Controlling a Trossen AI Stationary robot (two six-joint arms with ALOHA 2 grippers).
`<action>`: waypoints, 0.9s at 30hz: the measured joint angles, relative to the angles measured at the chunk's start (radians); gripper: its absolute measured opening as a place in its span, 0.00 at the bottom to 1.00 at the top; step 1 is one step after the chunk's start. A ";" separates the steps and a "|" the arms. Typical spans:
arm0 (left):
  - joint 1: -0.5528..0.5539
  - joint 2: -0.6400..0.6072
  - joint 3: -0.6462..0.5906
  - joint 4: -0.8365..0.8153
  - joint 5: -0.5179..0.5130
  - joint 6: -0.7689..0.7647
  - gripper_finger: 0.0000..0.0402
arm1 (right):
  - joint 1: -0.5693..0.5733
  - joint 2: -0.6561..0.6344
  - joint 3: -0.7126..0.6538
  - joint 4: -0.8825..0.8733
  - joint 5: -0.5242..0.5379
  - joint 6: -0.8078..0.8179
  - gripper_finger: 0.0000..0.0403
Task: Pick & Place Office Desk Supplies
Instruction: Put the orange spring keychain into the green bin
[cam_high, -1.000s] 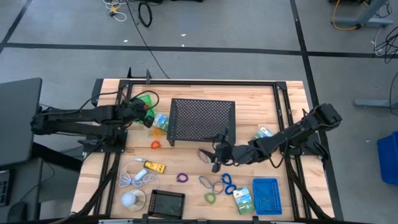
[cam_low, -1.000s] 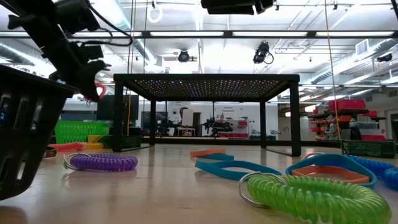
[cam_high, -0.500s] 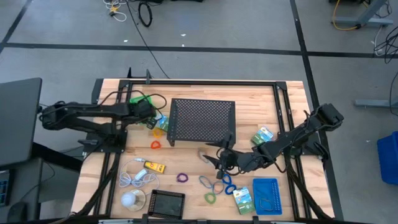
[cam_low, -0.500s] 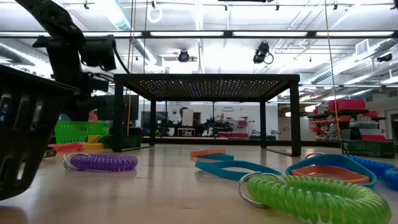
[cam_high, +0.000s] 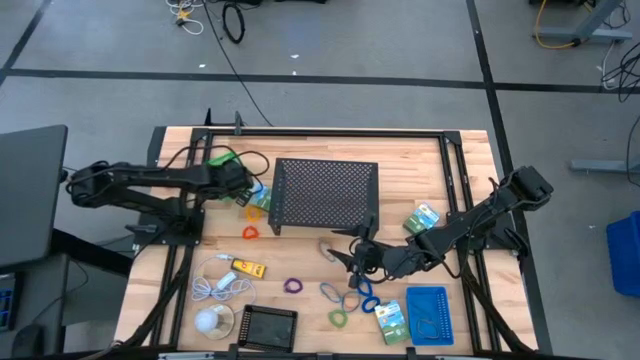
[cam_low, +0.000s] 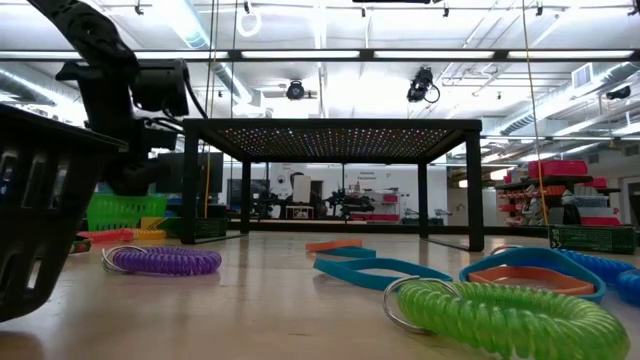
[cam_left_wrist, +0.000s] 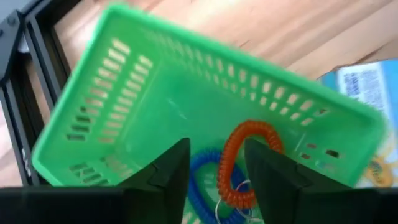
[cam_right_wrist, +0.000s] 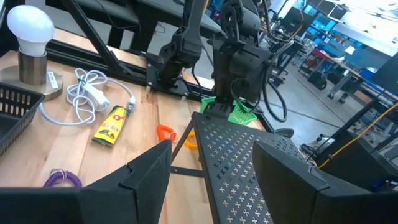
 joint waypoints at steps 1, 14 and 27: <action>0.000 -0.011 0.000 0.006 0.000 0.007 0.43 | 0.000 0.000 0.000 0.000 0.000 0.000 0.58; -0.003 -0.133 0.090 0.031 0.112 0.136 0.52 | 0.000 0.000 0.000 0.004 -0.010 -0.007 0.58; -0.241 -0.133 0.214 -0.208 0.310 0.083 0.51 | 0.000 0.001 0.000 -0.018 -0.047 -0.003 0.58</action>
